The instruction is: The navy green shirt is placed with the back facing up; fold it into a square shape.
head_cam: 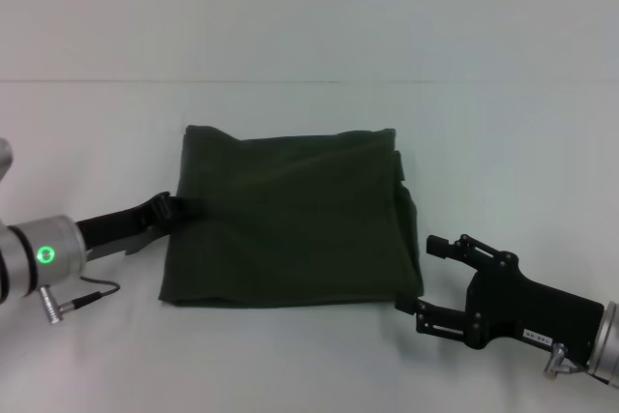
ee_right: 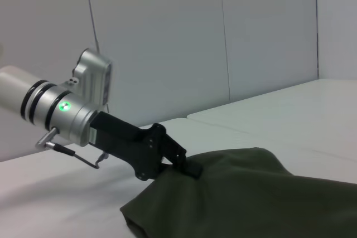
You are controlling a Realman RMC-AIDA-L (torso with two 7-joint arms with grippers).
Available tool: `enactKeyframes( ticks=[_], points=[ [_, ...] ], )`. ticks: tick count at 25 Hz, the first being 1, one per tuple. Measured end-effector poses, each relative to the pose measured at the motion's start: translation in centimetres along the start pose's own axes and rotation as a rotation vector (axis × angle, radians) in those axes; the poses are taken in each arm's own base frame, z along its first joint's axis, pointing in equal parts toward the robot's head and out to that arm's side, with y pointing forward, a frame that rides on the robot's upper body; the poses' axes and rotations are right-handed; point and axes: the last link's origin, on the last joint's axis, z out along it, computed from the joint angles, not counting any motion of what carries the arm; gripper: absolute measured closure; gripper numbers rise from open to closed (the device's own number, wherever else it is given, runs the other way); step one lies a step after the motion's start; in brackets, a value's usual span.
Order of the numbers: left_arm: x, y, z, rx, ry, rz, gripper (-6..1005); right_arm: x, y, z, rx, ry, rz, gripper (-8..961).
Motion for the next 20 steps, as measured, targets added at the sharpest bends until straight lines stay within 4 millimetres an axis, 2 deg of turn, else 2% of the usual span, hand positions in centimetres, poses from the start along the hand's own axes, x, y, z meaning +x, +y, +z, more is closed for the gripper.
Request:
enactKeyframes(
  ticks=[9,17,20],
  points=[
    [-0.19,0.06,-0.57,-0.038,0.005,-0.019,865,-0.27,-0.2,0.27,0.0,-0.004,-0.005,34],
    [0.1,-0.19,-0.88,-0.037,0.03,0.04,770,-0.35,-0.19,0.35,-0.003,-0.008,-0.006,35],
    [0.38,-0.21,-1.14,-0.038,0.033,0.073,703,-0.43,-0.25,0.35,0.0,-0.011,-0.009,35]
  ],
)
